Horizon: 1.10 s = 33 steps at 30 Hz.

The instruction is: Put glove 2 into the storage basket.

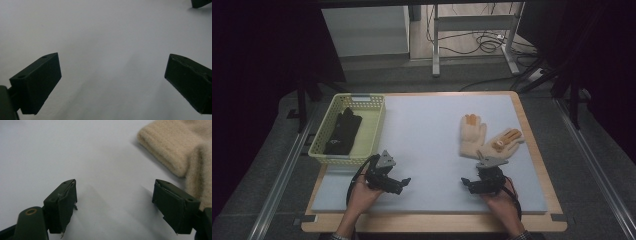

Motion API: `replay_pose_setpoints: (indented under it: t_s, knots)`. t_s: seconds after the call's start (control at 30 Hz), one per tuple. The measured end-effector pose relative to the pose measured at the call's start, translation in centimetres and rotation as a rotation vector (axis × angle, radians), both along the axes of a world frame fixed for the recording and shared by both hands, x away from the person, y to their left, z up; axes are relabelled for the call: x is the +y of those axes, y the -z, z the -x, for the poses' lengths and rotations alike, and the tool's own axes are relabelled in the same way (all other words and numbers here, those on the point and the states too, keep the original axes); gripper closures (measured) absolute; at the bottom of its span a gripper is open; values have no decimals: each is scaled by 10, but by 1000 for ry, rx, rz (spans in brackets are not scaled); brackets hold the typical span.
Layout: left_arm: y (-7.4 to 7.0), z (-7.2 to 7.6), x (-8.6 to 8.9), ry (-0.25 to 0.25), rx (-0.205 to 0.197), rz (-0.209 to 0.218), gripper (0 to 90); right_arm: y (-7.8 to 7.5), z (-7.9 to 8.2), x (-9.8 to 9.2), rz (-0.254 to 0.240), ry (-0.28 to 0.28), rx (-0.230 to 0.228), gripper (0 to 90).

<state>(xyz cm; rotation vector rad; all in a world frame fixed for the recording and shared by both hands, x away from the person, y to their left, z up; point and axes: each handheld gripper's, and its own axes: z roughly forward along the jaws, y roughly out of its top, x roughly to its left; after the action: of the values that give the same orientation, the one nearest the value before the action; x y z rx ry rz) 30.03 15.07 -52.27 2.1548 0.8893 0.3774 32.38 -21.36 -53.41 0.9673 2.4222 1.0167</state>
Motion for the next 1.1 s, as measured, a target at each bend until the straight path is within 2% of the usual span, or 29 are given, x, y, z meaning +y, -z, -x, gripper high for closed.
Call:
replay_pose_setpoints:
  t_s: [0.1,0.2,0.27,0.37,0.4,0.67,0.87,0.97,1.1]
  knots:
    - [13,0,1,-22,14,-14,10,0,0,0,0,0,0,195]
    - [19,0,2,-31,25,-21,10,0,0,0,0,0,0,195]
    - [27,0,3,-39,41,-51,9,0,0,0,1,0,0,195]
    - [27,0,5,-51,50,-42,11,0,0,0,1,1,0,193]
    - [28,-1,6,-54,69,-32,9,0,0,0,4,5,-1,184]
    - [28,0,6,-57,66,-30,12,0,0,1,10,19,1,158]
    - [28,0,6,-57,66,-29,13,-2,3,3,7,45,-1,173]
    - [28,0,6,-58,66,-28,14,-8,2,4,-15,36,-1,187]
    - [28,0,6,-59,66,-28,15,-26,-1,4,-23,13,-26,240]
